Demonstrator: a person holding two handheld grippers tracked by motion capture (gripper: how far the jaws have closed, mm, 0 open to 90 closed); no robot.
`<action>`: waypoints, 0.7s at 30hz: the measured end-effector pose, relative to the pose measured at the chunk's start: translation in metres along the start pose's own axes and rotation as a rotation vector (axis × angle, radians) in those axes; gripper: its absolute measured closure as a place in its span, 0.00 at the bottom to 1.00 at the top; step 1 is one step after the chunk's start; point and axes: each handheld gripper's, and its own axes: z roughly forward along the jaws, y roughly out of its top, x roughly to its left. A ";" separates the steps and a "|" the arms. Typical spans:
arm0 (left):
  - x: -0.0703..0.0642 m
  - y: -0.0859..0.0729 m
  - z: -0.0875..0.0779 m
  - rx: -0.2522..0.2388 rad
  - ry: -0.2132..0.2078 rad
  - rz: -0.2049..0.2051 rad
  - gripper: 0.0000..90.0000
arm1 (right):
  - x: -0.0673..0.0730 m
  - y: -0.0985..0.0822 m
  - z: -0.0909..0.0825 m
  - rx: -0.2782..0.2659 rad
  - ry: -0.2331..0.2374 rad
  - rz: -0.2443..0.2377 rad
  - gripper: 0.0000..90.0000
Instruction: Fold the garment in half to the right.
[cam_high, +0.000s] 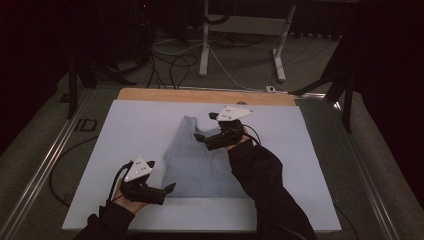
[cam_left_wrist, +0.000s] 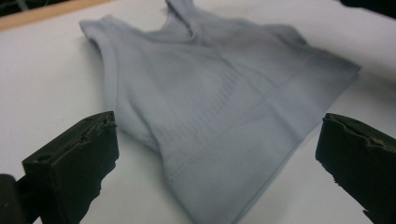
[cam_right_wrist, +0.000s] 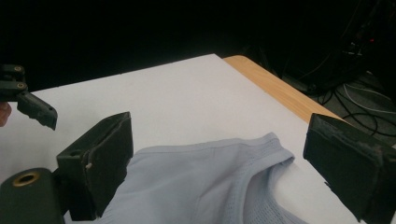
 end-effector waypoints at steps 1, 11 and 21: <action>0.001 -0.001 0.001 0.013 -0.003 0.003 0.00 | 0.000 -0.001 0.003 0.005 0.003 0.006 0.09; 0.011 -0.013 0.021 0.122 -0.042 -0.031 0.00 | 0.001 -0.009 0.022 0.042 0.022 0.012 0.09; 0.017 -0.022 0.040 0.231 -0.101 -0.083 0.08 | 0.006 -0.013 0.034 0.056 0.039 0.017 0.09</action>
